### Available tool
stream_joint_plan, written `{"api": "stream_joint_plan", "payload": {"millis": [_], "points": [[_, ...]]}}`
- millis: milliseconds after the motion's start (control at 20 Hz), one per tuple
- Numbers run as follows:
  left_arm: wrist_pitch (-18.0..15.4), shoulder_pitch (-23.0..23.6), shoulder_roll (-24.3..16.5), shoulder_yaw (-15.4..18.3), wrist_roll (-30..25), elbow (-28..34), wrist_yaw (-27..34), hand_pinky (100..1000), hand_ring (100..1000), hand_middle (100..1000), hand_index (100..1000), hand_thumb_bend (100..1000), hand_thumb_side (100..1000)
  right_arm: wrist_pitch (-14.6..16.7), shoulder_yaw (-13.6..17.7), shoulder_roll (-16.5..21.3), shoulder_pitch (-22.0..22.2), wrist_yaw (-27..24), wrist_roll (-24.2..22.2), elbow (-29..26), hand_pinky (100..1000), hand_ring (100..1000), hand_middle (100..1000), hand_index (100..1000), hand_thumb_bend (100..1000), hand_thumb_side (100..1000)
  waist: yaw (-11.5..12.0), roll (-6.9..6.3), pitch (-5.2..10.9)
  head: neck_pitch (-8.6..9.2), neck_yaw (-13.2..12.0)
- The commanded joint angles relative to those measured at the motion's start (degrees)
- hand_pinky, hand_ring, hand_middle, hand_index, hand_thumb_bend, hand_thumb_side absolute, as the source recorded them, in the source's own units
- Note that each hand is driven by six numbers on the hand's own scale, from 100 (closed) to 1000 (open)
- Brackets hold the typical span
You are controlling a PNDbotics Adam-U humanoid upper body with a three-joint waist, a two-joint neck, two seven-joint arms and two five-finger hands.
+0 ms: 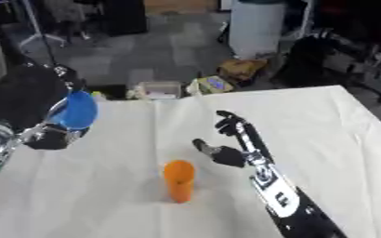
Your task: Pour the contents of one cup into another cup.
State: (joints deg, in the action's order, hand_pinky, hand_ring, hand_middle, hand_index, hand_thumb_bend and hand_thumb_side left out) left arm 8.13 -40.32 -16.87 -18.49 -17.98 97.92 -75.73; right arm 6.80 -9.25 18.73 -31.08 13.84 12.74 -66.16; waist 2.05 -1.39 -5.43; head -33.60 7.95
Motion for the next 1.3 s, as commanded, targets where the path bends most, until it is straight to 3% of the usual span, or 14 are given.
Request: {"api": "stream_joint_plan", "payload": {"millis": [50, 150, 250, 450, 550, 600, 750, 800, 850, 1000, 1050, 1150, 1300], "points": [[6.4, 1.1, 0.9, 2.4, 7.7, -3.2, 10.4, 100, 108, 100, 531, 325, 110, -1.1, 2.5, 2.0, -0.1, -3.8, 3.1, -1.8, 698, 669, 633, 903, 526, 424, -0.2, 0.32, 0.46, 0.83, -0.4], [8.6, 2.5, 2.0, 3.0, 14.0, -6.5, 18.5, 100, 110, 100, 519, 361, 100, -1.6, 3.3, 2.1, 0.6, -5.5, 4.5, -2.8, 691, 663, 627, 900, 520, 422, -0.3, 0.47, 0.32, 0.94, -0.6], [8.6, 3.6, 2.9, 3.2, 20.5, -9.9, 27.3, 100, 113, 100, 512, 394, 100, -1.9, 3.8, 2.1, 1.3, -6.8, 5.5, -3.9, 686, 660, 623, 899, 513, 426, -0.4, 0.58, 0.18, 1.03, -0.7], [4.4, 5.9, 3.8, 2.9, 31.0, -16.2, 42.1, 100, 160, 140, 522, 451, 100, -2.4, 4.2, 1.6, 2.4, -8.2, 6.4, -6.2, 680, 656, 618, 897, 503, 431, -0.6, 0.75, -0.06, 1.28, -0.9], [1.5, 7.3, 3.8, 2.3, 34.1, -18.0, 47.4, 100, 196, 175, 548, 535, 108, -2.6, 4.3, 1.5, 2.8, -8.7, 6.7, -7.1, 677, 655, 617, 896, 497, 432, -0.7, 0.78, -0.16, 1.34, -0.8], [0.2, 8.0, 3.7, 2.0, 35.1, -18.7, 49.2, 112, 234, 214, 579, 647, 180, -2.7, 4.3, 1.5, 2.9, -8.9, 6.7, -7.5, 675, 654, 616, 895, 496, 433, -0.8, 0.79, -0.19, 1.34, -0.8], [-3.0, 10.6, 3.3, 1.4, 36.3, -19.5, 52.4, 265, 363, 351, 635, 995, 409, -3.0, 4.6, 1.5, 3.3, -9.7, 7.0, -8.1, 669, 650, 614, 894, 490, 436, -0.8, 0.78, -0.29, 1.37, -0.8], [-3.8, 11.4, 3.1, 1.3, 36.6, -19.6, 53.0, 277, 381, 372, 646, 1000, 438, -3.1, 4.7, 1.5, 3.4, -9.9, 7.1, -8.1, 668, 649, 613, 894, 489, 437, -0.8, 0.77, -0.3, 1.37, -0.8], [-4.3, 12.1, 2.8, 1.2, 36.7, -19.8, 53.3, 352, 475, 479, 699, 1000, 546, -3.2, 4.7, 1.5, 3.6, -10.2, 7.2, -8.1, 665, 647, 611, 893, 487, 441, -0.8, 0.76, -0.31, 1.4, -0.8], [-5.4, 13.5, 2.0, 1.3, 36.4, -20.1, 53.2, 439, 568, 577, 740, 1000, 627, -3.3, 4.8, 1.5, 4.0, -10.6, 7.3, -8.0, 663, 646, 609, 892, 484, 444, -0.7, 0.73, -0.29, 1.45, -0.7], [-5.4, 13.7, 1.7, 1.5, 36.1, -19.9, 52.5, 531, 663, 670, 788, 1000, 695, -3.3, 4.8, 1.5, 4.1, -10.7, 7.3, -8.0, 662, 645, 608, 892, 483, 446, -0.7, 0.72, -0.27, 1.45, -0.7], [-5.4, 14.2, 1.1, 2.0, 34.6, -19.0, 50.6, 594, 740, 743, 826, 1000, 693, -3.4, 4.8, 1.5, 4.3, -10.9, 7.3, -8.0, 662, 644, 608, 892, 482, 447, -0.6, 0.68, -0.25, 1.49, -0.7], [-5.4, 14.8, 0.2, 3.7, 33.1, -16.0, 49.2, 604, 761, 775, 845, 1000, 707, -3.4, 4.9, 1.5, 4.4, -11.1, 7.3, -8.0, 661, 644, 607, 891, 487, 446, -0.5, 0.6, -0.24, 1.51, -0.5]]}}
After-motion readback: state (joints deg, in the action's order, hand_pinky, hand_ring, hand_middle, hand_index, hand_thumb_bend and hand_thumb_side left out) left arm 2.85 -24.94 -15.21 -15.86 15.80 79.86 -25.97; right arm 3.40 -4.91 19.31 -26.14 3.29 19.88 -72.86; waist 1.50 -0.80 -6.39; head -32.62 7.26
